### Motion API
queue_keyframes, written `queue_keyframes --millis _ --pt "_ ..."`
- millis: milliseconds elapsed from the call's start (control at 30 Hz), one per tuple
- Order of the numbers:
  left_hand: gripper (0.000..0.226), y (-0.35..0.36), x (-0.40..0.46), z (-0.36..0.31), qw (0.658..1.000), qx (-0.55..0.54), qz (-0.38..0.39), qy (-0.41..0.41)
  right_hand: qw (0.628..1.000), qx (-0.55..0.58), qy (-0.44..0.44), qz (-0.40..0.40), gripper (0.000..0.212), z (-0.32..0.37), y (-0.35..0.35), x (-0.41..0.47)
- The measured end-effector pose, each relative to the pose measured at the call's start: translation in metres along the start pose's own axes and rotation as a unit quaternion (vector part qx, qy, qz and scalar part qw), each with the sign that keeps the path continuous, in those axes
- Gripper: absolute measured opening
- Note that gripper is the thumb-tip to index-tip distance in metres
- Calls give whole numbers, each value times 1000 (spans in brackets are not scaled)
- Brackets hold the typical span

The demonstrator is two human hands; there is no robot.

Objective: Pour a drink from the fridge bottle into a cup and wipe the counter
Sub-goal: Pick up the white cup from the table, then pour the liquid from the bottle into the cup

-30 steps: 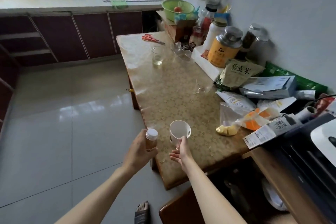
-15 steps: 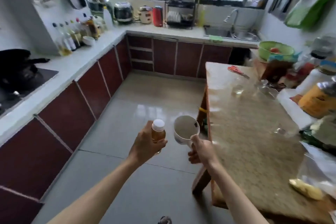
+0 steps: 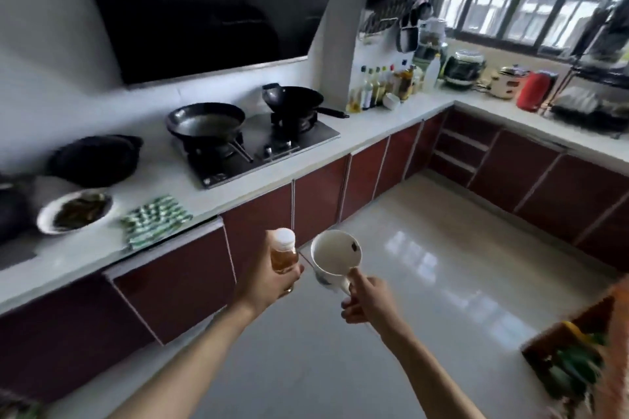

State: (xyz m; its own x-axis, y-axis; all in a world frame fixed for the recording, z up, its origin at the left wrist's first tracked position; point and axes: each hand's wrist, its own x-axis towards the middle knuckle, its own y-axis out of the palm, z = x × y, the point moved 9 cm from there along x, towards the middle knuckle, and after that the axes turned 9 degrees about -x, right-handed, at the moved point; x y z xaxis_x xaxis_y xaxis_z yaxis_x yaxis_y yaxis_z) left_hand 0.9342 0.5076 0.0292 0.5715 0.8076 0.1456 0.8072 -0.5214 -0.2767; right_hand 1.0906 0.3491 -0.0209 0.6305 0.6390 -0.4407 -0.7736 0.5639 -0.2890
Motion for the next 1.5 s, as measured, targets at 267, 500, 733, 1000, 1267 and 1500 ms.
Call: queue_keyframes --millis 267,500,733,1000,1267,1500 --pt "57 -198 25 55 994 37 -104 -1 993 -65 -32 91 39 96 195 30" --pt "44 -349 31 103 984 29 -176 -21 981 -116 -55 144 49 162 347 45" --pt "47 -464 5 163 963 16 -259 -79 951 -196 -74 227 50 201 486 66" --pt "51 -536 -8 219 924 45 -351 -147 902 -270 -79 329 47 204 626 111" --pt "57 -579 33 281 867 -11 -431 -250 852 -312 -64 415 42 210 713 165" --pt "58 -596 49 329 849 -27 -432 -302 844 -339 -16 416 41 190 743 207"
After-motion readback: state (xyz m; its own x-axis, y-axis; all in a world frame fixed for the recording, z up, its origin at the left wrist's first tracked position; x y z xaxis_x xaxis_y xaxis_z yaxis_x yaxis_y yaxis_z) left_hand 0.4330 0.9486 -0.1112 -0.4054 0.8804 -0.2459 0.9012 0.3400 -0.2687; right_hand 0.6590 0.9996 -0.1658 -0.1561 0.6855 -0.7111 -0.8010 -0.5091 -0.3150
